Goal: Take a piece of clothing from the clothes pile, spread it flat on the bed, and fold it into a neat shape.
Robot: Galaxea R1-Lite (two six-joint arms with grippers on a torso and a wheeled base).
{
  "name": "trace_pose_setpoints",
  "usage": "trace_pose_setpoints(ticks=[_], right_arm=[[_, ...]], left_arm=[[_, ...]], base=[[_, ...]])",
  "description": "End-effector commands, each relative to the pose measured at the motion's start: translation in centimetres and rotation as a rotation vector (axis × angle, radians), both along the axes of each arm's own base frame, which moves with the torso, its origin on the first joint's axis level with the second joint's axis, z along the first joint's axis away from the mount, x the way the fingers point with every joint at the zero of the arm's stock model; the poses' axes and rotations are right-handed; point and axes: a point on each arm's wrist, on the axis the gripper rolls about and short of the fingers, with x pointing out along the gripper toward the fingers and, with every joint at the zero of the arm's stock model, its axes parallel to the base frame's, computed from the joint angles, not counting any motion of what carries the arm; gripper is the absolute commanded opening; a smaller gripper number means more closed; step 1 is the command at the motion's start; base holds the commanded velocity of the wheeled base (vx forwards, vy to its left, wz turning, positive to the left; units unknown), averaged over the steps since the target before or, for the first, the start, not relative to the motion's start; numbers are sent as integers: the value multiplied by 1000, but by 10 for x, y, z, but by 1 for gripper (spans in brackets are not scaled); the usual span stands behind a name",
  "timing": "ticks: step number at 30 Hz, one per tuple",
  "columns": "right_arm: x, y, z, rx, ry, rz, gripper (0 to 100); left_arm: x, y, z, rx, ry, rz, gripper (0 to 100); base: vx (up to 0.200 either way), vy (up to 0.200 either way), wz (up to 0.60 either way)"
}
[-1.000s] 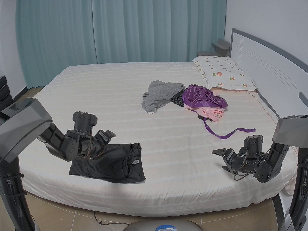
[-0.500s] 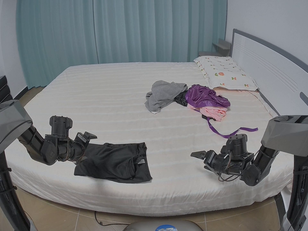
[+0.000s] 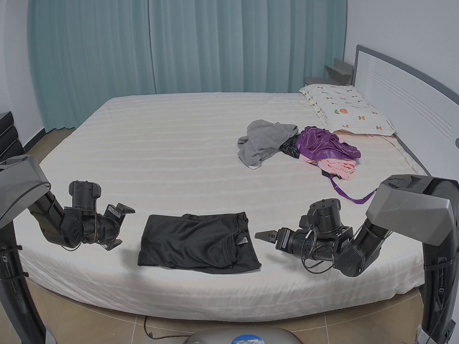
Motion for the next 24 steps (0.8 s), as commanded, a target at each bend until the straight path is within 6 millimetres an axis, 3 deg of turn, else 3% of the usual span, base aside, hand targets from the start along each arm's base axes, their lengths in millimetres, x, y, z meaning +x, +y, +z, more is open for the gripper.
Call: trace_pose_setpoints(ticks=[1,11,24], right_arm=[[-5,-1,-12,-27,-5,26,100],[-5,-1,-25,-45,-54,59,100],[-2,-4,-28,-51,-51,48,100]], left_arm=[[1,1,-8,0,22,3,100],[1,0,-8,3,22,2,100],[2,0,-10,9,26,1,100]], base=[[0,200,0],[0,200,0],[0,0,0]])
